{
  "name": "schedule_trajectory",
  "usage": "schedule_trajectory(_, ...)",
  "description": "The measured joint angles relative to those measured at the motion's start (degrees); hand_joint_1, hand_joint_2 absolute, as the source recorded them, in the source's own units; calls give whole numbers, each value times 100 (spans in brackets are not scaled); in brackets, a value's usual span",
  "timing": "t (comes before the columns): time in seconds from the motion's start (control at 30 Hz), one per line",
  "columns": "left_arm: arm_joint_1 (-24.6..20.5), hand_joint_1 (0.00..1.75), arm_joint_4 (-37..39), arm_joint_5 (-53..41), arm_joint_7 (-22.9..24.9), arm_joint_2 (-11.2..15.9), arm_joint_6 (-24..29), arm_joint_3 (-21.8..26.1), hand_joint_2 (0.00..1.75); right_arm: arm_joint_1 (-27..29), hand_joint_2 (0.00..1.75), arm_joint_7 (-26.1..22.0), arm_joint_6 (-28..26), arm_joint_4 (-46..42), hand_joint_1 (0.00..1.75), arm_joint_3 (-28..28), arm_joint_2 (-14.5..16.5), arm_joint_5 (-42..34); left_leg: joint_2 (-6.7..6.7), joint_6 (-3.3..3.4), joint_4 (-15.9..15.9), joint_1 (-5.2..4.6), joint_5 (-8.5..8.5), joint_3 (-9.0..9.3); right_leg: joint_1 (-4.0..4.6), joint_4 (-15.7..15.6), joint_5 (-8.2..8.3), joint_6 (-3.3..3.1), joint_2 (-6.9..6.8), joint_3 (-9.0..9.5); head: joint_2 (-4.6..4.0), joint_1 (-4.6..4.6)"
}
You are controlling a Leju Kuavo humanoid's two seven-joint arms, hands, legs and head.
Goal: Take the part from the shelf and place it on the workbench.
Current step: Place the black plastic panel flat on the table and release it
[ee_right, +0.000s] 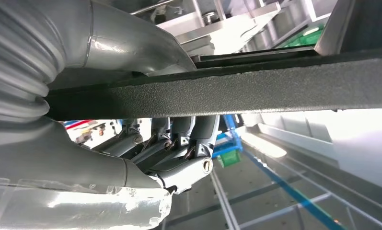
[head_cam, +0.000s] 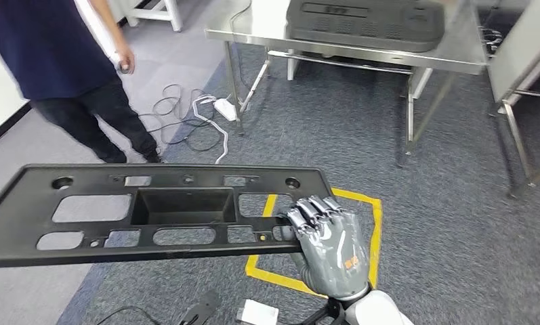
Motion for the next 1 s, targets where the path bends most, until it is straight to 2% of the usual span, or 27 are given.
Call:
schedule_trajectory(0.03, 0, 0, 0, 1, -2, 4, 1, 1, 175, -4, 175, 0, 1, 0, 175, 1, 2, -1, 15, 26, -55, -22, -20, 15, 4, -10, -3, 15, -33, -3, 0, 8)
schedule_trajectory(0.1, 8, 0, -1, 0, -4, 4, 2, 2, 175, -14, 175, 0, 2, 0, 175, 1, 9, -1, -47, 32, -163, 3, -1, 53, 6, -16, -27, 55, -65, 18, 0, -6)
schedule_trajectory(0.17, 2, 0, -1, -1, -7, 4, 3, 3, 175, -31, 175, -2, 2, 0, 175, 1, 14, -1, -116, 47, -277, 69, 40, 125, -3, 234, -190, 124, 100, -67, 0, 10)
schedule_trajectory(0.23, -17, 0, -2, -2, -9, 3, 3, 3, 175, -31, 175, -5, 2, 0, 175, 2, 14, -1, -188, 65, -319, 102, 57, 158, -53, 892, -493, 197, 304, -399, 0, 39)
schedule_trajectory(0.27, -20, 0, -2, -2, -9, 2, 1, 3, 175, -25, 175, -7, 2, 0, 175, 3, 12, -2, -226, 65, -317, 109, 55, 157, -81, 1242, -609, 228, 337, -599, 0, 47)
schedule_trajectory(0.3, -16, 0, -2, -2, -9, 1, -1, 3, 175, -19, 175, -6, 3, 0, 175, 3, 10, -2, -269, 60, -311, 116, 50, 158, -108, 1463, -635, 258, 345, -744, 0, 54)
schedule_trajectory(0.33, -12, 0, -2, -2, -9, 1, -3, 3, 175, -16, 175, -5, 3, 0, 175, 3, 8, -2, -314, 48, -300, 126, 42, 159, -132, 1475, -542, 284, 346, -793, 0, 58)
schedule_trajectory(0.37, -10, 0, -2, -2, -9, 1, -5, 3, 175, -17, 175, -5, 3, 0, 175, 4, 6, -2, -363, 30, -282, 139, 30, 161, -156, 1287, -354, 305, 353, -745, 0, 59)
schedule_trajectory(0.4, -11, 0, -2, -2, -9, 1, -5, 3, 175, -17, 175, -5, 3, 0, 175, 4, 5, -2, -413, 5, -255, 153, 10, 163, -179, 917, -106, 321, 385, -602, 0, 59)
schedule_trajectory(0.43, -14, 0, -2, -1, -9, 1, -7, 3, 175, -18, 175, -5, 3, 0, 175, 5, 5, -2, -456, -27, -219, 160, -14, 154, -195, 541, 74, 326, 453, -446, 0, 65)
schedule_trajectory(0.47, -17, 0, -2, -2, -9, 1, -9, 3, 175, -19, 175, -6, 3, 0, 175, 6, 5, -2, -496, -58, -179, 165, -35, 134, -208, 247, 184, 311, 517, -323, 0, 69)
schedule_trajectory(0.5, -17, 0, -2, -3, -9, 1, -13, 3, 175, -19, 175, -7, 6, 0, 175, 7, 5, -2, -525, -90, -149, 168, -47, 111, -208, 73, 222, 287, 571, -254, 0, 67)
schedule_trajectory(0.57, -8, 0, -2, -4, -8, 1, -25, 3, 175, -22, 175, -5, 20, 0, 175, 8, 5, -2, -565, -151, -130, 187, -50, 81, -183, 10, 199, 210, 585, -239, 0, 55)
schedule_trajectory(0.63, 2, 0, -2, -5, -8, 1, -30, 3, 175, -30, 175, -3, 45, 0, 175, 8, 7, -2, -578, -157, -143, 206, -53, 87, -159, -10, 201, 171, 568, -234, 0, 45)
schedule_trajectory(0.7, 3, 0, -2, -8, -8, 1, -33, 3, 175, -35, 175, 0, 70, 0, 175, 8, 8, -1, -579, -134, -155, 214, -56, 103, -149, -19, 202, 163, 563, -224, 0, 43)
schedule_trajectory(1.0, 3, 0, -2, -14, -8, 1, -51, 3, 175, -36, 175, 2, 101, 0, 175, 10, 8, 7, -578, -206, -209, 230, -46, 136, -128, -11, 183, 110, 564, -217, 0, 44)
